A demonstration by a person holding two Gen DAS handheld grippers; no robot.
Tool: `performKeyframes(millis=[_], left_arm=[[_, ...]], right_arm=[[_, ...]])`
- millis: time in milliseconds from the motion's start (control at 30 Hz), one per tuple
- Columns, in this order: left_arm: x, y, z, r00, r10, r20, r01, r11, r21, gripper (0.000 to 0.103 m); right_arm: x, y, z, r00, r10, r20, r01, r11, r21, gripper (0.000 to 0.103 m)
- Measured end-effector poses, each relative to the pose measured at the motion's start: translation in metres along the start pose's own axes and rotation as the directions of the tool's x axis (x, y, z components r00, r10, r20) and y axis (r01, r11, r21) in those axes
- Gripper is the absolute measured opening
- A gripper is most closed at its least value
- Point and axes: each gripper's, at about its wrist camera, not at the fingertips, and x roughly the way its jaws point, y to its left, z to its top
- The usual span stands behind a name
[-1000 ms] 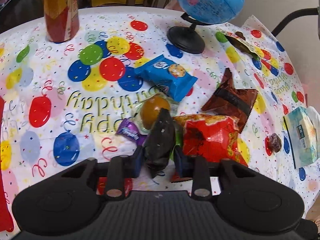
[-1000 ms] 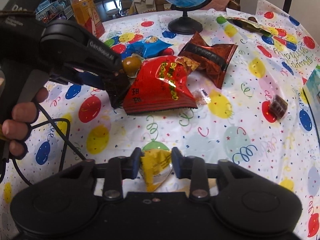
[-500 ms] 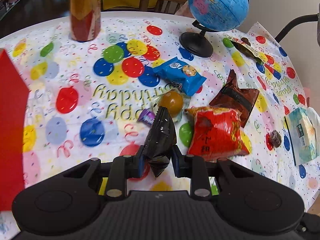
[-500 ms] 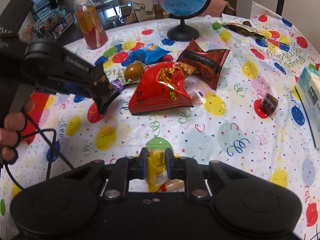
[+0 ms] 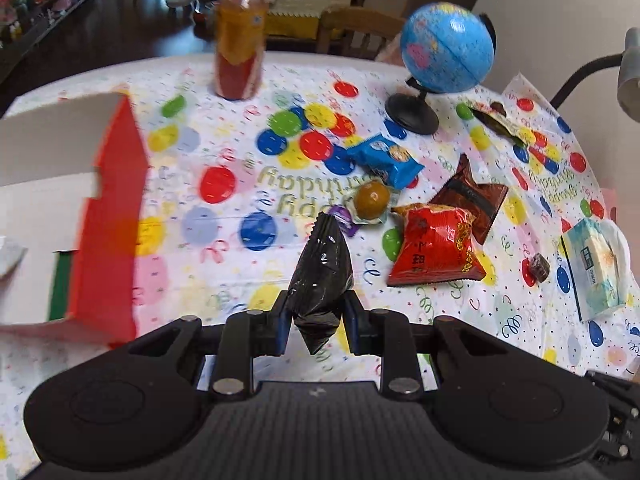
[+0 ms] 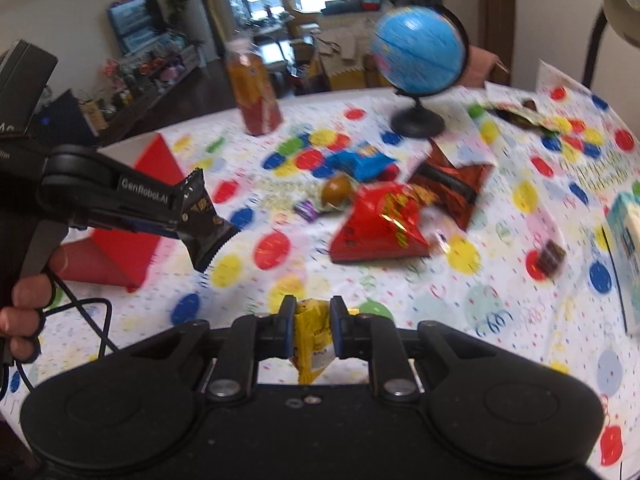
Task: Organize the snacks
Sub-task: 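Carry both snacks into the red box and open both tools to release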
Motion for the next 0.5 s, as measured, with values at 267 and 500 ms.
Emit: performKeyframes(millis=[267,500], left_arm=[[-0.054,0.035,-0.007,0.996,0.051,0.078,-0.045,0.996,-0.073,0.026],[-0.084,0.076,-0.005,0.99,0.071,0.118,-0.058,0.993,-0.107,0.026]], right_arm=[[-0.015,0.044,0.021,0.996,0.085,0.041,-0.08,0.991,-0.108,0.016],[-0.018,0.09,0.043,0.988,0.136,0.069,-0.122,0.976,-0.179,0.016]])
